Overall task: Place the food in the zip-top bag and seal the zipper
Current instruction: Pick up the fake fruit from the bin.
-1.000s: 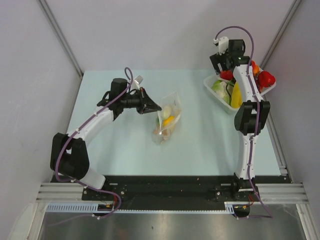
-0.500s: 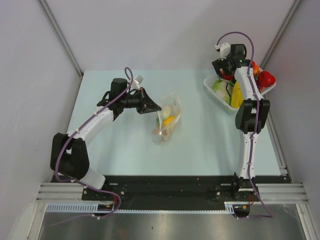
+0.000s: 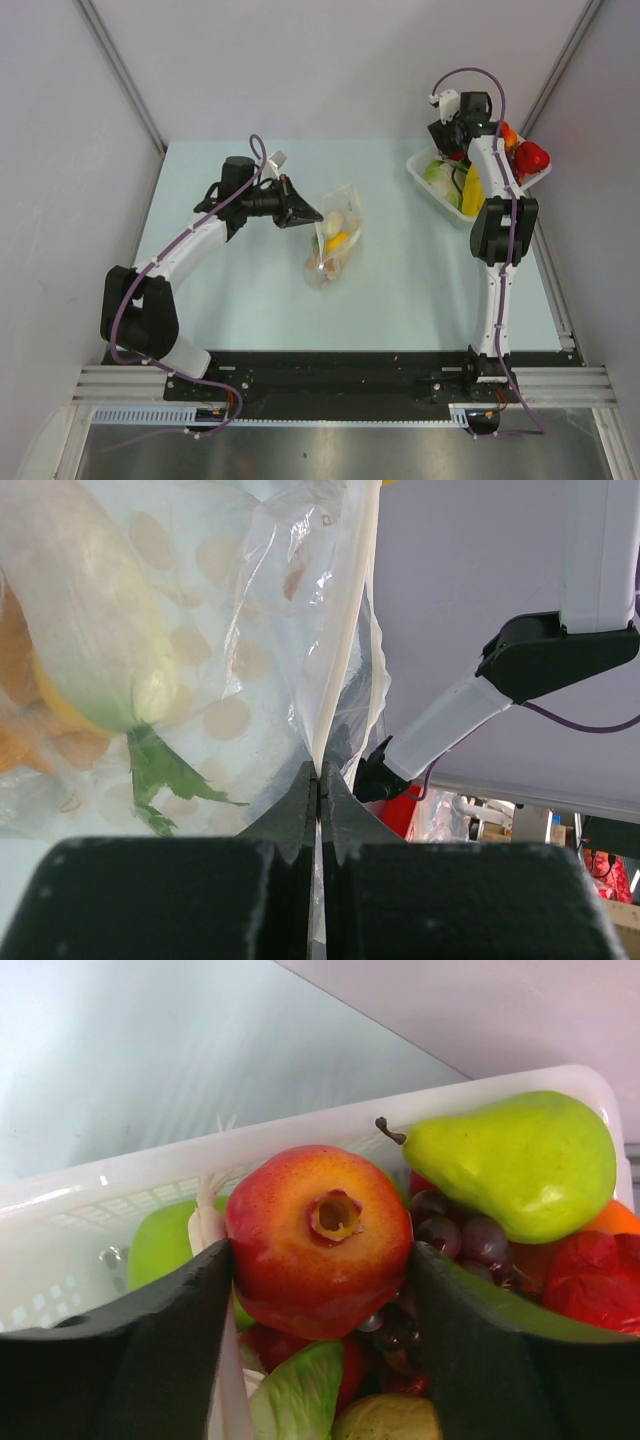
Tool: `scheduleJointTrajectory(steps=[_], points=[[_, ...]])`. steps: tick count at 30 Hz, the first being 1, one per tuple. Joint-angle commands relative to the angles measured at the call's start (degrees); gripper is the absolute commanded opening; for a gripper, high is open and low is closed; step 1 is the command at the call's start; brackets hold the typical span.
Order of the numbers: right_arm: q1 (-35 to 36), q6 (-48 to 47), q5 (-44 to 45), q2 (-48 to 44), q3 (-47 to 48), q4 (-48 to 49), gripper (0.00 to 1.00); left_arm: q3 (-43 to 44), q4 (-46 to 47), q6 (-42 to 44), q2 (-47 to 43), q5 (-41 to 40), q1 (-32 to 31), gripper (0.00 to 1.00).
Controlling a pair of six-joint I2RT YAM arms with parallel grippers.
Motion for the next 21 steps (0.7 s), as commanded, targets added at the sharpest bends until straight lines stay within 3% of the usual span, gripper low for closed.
scheduleJointTrajectory(steps=[1,5,11,18,21], points=[[0.5,0.6,-0.5,-0.6,0.3,1.1,0.62,0.5,0.8,0.9,-0.4,1.4,0.1,0.00],[0.4,1.8,-1.1,-3.8,0.2,2.3,0.42,0.6,0.3,1.5,-0.5,1.3,0.1,0.00],[0.7,4.9,-5.3,-12.2,-1.1,3.9,0.29,0.8,-1.5,3.1,-0.8,1.0,0.0,0.00],[4.6,4.1,-18.8,-24.5,-7.2,0.1,0.23,1.7,-3.0,4.3,-1.2,1.1,0.0,0.00],[6.6,4.4,-29.3,-29.0,-11.0,-3.5,0.23,1.9,-3.1,4.3,-1.3,1.0,0.0,0.00]])
